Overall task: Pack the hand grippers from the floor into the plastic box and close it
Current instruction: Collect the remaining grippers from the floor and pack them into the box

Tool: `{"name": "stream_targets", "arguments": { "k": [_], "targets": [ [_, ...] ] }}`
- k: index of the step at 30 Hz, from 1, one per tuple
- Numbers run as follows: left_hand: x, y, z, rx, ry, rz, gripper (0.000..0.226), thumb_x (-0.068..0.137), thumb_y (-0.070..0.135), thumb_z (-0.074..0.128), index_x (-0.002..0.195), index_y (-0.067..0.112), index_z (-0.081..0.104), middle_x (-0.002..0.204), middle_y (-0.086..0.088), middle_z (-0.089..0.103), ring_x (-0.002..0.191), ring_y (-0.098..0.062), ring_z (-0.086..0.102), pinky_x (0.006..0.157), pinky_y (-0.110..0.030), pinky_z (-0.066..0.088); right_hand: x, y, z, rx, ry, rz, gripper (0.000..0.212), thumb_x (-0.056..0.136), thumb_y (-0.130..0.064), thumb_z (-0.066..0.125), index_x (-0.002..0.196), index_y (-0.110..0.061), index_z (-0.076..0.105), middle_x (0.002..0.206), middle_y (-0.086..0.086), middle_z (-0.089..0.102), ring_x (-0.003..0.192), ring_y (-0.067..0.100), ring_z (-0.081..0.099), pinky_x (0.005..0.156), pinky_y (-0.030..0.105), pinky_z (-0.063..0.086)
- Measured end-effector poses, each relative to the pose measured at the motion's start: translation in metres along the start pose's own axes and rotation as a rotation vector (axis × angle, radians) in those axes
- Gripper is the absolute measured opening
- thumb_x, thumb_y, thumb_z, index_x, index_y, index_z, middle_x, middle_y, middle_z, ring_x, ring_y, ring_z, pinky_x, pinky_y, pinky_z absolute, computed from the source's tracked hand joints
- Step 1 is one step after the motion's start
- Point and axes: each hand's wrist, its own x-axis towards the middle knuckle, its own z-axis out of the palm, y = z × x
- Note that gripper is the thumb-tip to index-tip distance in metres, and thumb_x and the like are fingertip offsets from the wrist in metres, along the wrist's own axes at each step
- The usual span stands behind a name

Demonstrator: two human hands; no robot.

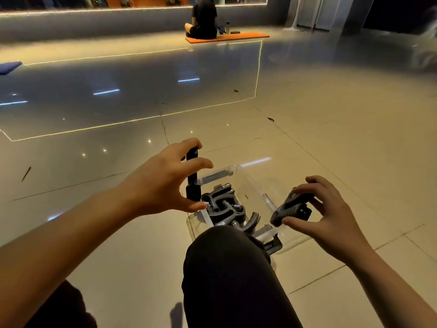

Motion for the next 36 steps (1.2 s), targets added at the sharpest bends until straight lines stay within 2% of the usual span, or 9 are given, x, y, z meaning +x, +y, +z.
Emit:
{"name": "stream_targets", "arguments": {
  "k": [6,8,11,18,22,25,29,33,36],
  "targets": [
    [-0.005,-0.027,0.020,-0.054,-0.078,-0.032,0.073,0.064,0.069,0.053,0.121,0.025,0.052,0.120,-0.008,0.051,0.103,-0.025,0.055,0.074,-0.024,0.049,0.016,0.012,0.035,0.037,-0.064,0.033,0.046,0.062,-0.038,0.083,0.099,-0.042,0.055,0.128,-0.016,0.039,0.115,0.003,0.046,0.097,0.021,0.038],
    [-0.014,-0.038,0.033,-0.085,-0.087,-0.055,0.070,0.064,0.071,0.049,0.120,0.029,0.047,0.118,-0.008,0.053,0.101,-0.023,0.055,0.073,-0.019,0.045,0.025,0.015,0.049,0.056,-0.090,0.047,0.047,0.062,-0.033,0.084,0.099,-0.041,0.056,0.125,-0.019,0.041,0.115,0.003,0.047,0.098,0.021,0.037],
    [-0.024,-0.058,0.066,-0.150,-0.103,-0.111,0.070,0.063,0.071,0.051,0.120,0.032,0.045,0.116,-0.006,0.054,0.099,-0.021,0.054,0.074,-0.021,0.042,0.043,0.023,0.075,0.037,-0.141,0.048,0.049,0.062,-0.032,0.083,0.099,-0.045,0.053,0.123,-0.028,0.038,0.117,0.005,0.045,0.097,0.018,0.035],
    [-0.039,-0.099,0.172,-0.337,-0.106,-0.386,0.078,0.056,0.073,0.054,0.120,0.028,0.056,0.121,0.001,0.050,0.104,-0.016,0.052,0.080,-0.023,0.038,0.100,0.063,0.139,-0.054,-0.220,0.058,0.052,0.060,-0.036,0.081,0.100,-0.047,0.049,0.130,-0.014,0.041,0.119,0.001,0.041,0.092,0.010,0.030],
    [-0.043,-0.110,0.236,-0.391,-0.144,-0.474,0.077,0.056,0.070,0.054,0.121,0.028,0.055,0.127,0.000,0.047,0.108,-0.019,0.051,0.083,-0.025,0.036,0.127,0.087,0.164,-0.130,-0.225,0.044,0.054,0.059,-0.035,0.079,0.106,-0.037,0.052,0.127,-0.013,0.041,0.114,-0.006,0.038,0.090,0.007,0.029],
    [-0.040,-0.110,0.272,-0.451,-0.146,-0.524,0.077,0.057,0.069,0.055,0.121,0.027,0.056,0.127,-0.002,0.048,0.110,-0.017,0.048,0.084,-0.026,0.035,0.139,0.100,0.172,-0.183,-0.238,0.042,0.056,0.061,-0.034,0.079,0.110,-0.032,0.054,0.127,-0.013,0.042,0.118,-0.002,0.039,0.092,0.012,0.031],
    [-0.041,-0.109,0.307,-0.547,-0.070,-0.616,0.073,0.057,0.067,0.057,0.119,0.028,0.057,0.127,0.001,0.047,0.108,-0.017,0.050,0.083,-0.027,0.038,0.156,0.111,0.175,-0.232,-0.226,0.026,0.057,0.060,-0.040,0.075,0.112,-0.035,0.051,0.130,-0.010,0.043,0.120,0.001,0.041,0.095,0.020,0.035],
    [-0.044,-0.102,0.319,-0.664,0.094,-0.751,0.068,0.054,0.065,0.063,0.115,0.035,0.056,0.128,0.013,0.042,0.108,-0.013,0.051,0.089,-0.032,0.044,0.164,0.122,0.192,-0.234,-0.242,0.012,0.058,0.060,-0.039,0.075,0.112,-0.039,0.048,0.132,-0.011,0.041,0.113,-0.017,0.037,0.093,0.005,0.033],
    [-0.044,-0.101,0.310,-0.647,0.129,-0.737,0.067,0.055,0.061,0.066,0.115,0.032,0.058,0.130,0.011,0.043,0.107,-0.013,0.053,0.091,-0.027,0.042,0.172,0.124,0.205,-0.202,-0.314,-0.007,0.059,0.061,-0.040,0.076,0.114,-0.036,0.050,0.130,-0.016,0.040,0.116,-0.018,0.035,0.093,-0.001,0.030]
  ]
}}
